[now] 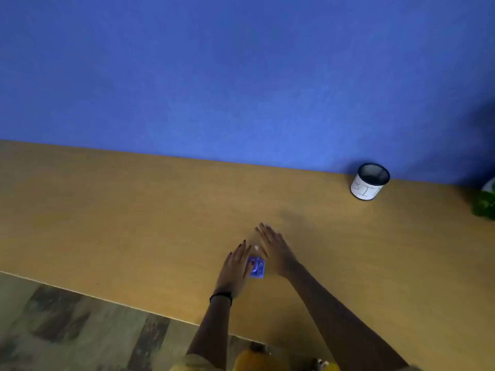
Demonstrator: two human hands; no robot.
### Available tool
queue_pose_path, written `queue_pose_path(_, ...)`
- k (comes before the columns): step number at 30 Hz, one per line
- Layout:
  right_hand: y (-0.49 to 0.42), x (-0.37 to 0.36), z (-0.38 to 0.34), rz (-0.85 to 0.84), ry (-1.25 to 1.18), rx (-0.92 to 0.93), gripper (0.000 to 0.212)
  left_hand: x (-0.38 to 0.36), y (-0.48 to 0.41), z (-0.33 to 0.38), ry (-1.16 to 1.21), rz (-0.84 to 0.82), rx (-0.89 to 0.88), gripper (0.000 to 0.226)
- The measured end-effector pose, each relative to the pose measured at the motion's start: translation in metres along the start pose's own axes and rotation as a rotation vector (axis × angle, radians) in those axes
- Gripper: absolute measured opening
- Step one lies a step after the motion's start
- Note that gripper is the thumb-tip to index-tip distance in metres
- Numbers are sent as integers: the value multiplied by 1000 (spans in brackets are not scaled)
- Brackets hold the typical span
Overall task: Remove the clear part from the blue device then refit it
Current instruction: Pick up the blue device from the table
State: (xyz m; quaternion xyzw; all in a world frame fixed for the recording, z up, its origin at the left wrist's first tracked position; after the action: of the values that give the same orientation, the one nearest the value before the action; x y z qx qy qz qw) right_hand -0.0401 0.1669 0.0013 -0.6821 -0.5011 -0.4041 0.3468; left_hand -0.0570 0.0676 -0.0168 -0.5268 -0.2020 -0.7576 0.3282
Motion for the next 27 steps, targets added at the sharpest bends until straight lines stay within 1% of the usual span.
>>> queue_pose_path(2, 7, -12, -4, -25, -27, 3, 58, -8, 6, -4, -22, -28, -2, 51)
queue_pose_path(3, 13, -23, -4, -70, -28, -8, 56, -13, 11, -6, -43, -46, -7, 52)
queue_pose_path(4, 22, -36, -4, -156, -20, -27, 53, -17, 14, -6, -63, -59, -23, 52)
queue_pose_path(5, 28, -45, -1, -204, -18, -48, 51, -20, 15, -6, -72, -70, -35, 53)
queue_pose_path(6, 31, -49, 1, -218, -25, -73, 49, -21, 15, -5, -84, -70, -52, 53)
queue_pose_path(10, 36, -57, 4, -210, -88, -119, 48, -22, 13, -8, -134, -58, -92, 53)
queue_pose_path(13, 38, -57, 6, -214, -128, -149, 49, -19, 13, -7, -129, -23, -77, 52)
queue_pose_path(21, 46, -62, 10, -279, -157, -57, 60, -17, 11, -6, -27, 40, 11, 53)
queue_pose_path(27, 44, -60, 9, -256, -118, -42, 66, -13, 12, -5, -17, 88, 24, 53)
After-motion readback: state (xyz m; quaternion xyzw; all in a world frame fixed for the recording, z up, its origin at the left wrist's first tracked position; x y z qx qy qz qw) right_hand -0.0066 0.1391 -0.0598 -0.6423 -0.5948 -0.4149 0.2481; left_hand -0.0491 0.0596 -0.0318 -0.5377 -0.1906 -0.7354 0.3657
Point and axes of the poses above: each hand's wrist, its own y-axis away from the middle knuckle, its own x-axis out of the back of the hand, z = x × y, the point moved 9 cm from there along -y, towards the middle knuckle, and after that the axes turned 14 degrees about z, right-handed, at the moved point
